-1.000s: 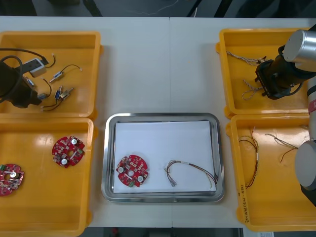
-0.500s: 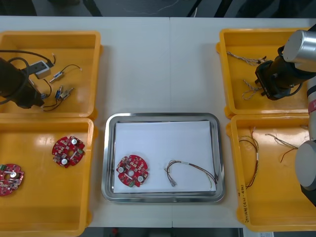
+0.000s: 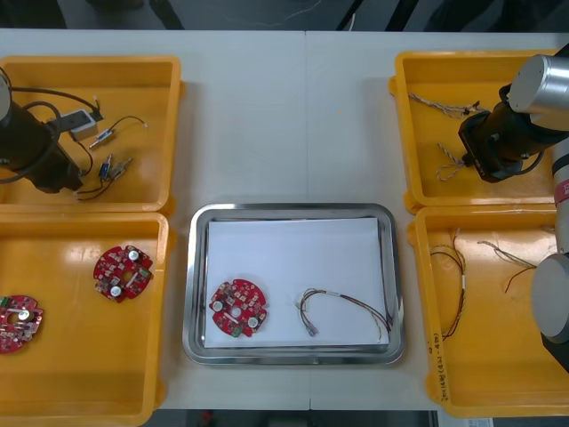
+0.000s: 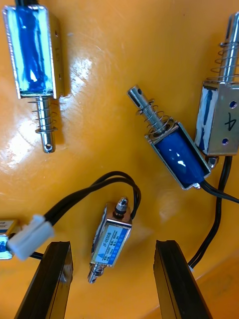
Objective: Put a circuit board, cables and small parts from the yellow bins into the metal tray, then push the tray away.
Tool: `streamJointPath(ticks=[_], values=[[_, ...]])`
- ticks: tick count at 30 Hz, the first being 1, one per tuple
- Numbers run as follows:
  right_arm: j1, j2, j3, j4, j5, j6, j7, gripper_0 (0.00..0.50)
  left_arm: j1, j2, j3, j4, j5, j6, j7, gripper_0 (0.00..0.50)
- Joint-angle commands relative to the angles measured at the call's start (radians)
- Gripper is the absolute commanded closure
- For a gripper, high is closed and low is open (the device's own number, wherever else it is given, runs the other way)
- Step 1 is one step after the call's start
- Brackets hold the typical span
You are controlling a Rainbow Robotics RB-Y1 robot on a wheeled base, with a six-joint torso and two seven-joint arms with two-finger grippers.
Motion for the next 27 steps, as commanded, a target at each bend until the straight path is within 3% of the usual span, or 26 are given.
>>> streamJointPath(ticks=[1, 13, 15, 17, 18, 19, 27], values=[[0.014, 0.006, 0.025, 0.019, -0.005, 0.020, -0.018, 0.500, -0.051, 0.053, -0.025, 0.003, 0.010, -0.019, 0.011, 0.018], [-0.110, -0.058, 0.016, 0.008, 0.034, 0.193, 0.011, 0.500, -0.078, 0.053, -0.086, 0.035, 0.027, -0.046, 0.019, 0.021], [-0.125, -0.067, 0.015, 0.002, 0.036, 0.221, 0.016, 0.500, -0.078, 0.053, -0.092, 0.035, 0.030, -0.051, 0.019, 0.052], [-0.136, -0.081, 0.015, -0.024, 0.039, 0.258, 0.023, 0.500, -0.078, 0.053, -0.095, 0.035, 0.032, -0.054, 0.019, 0.190], [-0.138, -0.086, 0.013, -0.050, 0.041, 0.279, 0.029, 0.500, -0.078, 0.053, -0.095, 0.035, 0.032, -0.054, 0.019, 0.382], [-0.138, -0.092, 0.013, -0.073, 0.042, 0.299, 0.037, 0.500, -0.078, 0.053, -0.097, 0.035, 0.032, -0.054, 0.019, 0.500], [-0.138, -0.138, -0.005, -0.214, 0.051, 0.474, 0.223, 0.500, -0.078, 0.053, -0.097, 0.035, 0.036, -0.052, 0.017, 0.500]])
